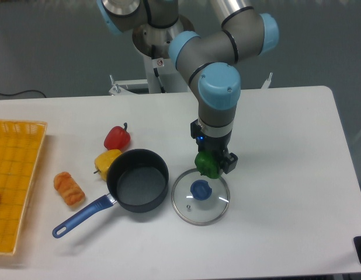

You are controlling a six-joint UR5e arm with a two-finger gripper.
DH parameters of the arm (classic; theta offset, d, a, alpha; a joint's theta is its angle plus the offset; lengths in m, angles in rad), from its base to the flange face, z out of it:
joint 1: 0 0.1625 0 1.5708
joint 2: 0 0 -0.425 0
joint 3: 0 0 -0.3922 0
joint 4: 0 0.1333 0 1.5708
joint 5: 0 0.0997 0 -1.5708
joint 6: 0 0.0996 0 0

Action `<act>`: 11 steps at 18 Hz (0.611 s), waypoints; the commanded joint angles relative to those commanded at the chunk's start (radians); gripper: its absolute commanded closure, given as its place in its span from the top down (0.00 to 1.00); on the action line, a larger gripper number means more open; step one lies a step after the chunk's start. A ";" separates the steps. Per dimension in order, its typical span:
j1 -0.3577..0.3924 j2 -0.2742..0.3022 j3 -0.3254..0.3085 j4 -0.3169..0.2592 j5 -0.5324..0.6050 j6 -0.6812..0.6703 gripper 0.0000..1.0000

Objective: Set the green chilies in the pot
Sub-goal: 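Lift the held green chili up from above the glass lid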

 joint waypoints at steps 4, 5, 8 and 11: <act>-0.003 0.003 -0.003 0.002 -0.012 0.003 0.53; -0.006 0.002 -0.003 0.002 -0.014 0.003 0.52; -0.014 0.003 -0.003 0.002 -0.015 0.002 0.52; -0.012 0.009 -0.003 0.002 -0.063 -0.008 0.53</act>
